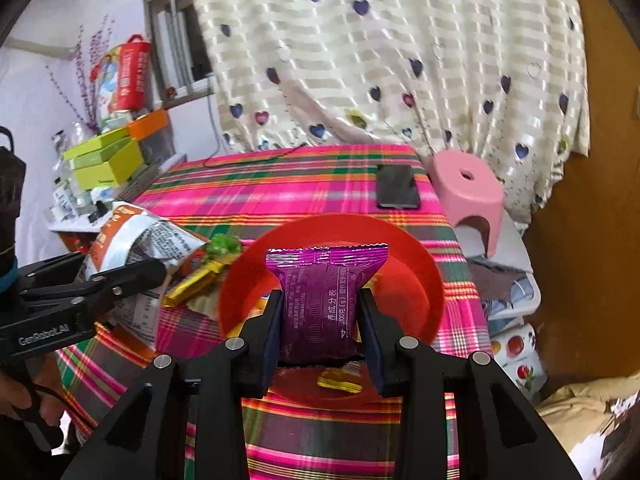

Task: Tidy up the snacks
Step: 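Carry the white-and-orange bag and purple packet over the red basket with both tools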

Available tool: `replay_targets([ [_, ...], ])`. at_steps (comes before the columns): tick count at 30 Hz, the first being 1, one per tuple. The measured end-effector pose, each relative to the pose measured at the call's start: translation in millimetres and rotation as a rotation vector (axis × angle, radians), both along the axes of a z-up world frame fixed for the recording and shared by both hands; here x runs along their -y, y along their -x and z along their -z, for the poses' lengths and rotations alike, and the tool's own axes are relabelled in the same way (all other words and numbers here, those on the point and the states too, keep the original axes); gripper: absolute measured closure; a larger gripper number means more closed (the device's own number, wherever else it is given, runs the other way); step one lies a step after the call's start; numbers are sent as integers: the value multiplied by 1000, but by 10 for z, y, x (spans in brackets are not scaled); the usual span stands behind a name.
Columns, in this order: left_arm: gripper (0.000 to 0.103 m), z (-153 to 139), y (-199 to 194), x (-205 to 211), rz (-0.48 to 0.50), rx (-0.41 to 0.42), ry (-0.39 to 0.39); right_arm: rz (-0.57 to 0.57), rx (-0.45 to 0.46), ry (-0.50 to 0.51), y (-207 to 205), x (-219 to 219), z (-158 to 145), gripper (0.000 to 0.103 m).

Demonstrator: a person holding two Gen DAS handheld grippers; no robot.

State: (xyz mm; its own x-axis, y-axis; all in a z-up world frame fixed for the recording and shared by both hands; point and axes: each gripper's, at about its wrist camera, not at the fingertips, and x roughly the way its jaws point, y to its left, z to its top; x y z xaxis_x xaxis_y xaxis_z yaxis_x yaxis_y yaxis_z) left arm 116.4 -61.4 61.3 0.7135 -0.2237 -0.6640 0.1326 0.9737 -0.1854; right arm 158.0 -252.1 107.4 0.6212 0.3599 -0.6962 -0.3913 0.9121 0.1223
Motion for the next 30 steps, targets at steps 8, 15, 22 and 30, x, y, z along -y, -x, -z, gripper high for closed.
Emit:
replay_targets([
  [8,53,138,-169,241,90,-53,25,39,-55,9,-171,137,209,69],
  [15,53,217,-297,455,168,-99,52,51,-76,11,-249,190,292,69],
  [22,53,360,-438,634,210,-152,64,55,-87,12,-278,222,339,69],
  [30,53,436,-659,623,184,-156,48,49,-118,18,-380,226,473,69],
])
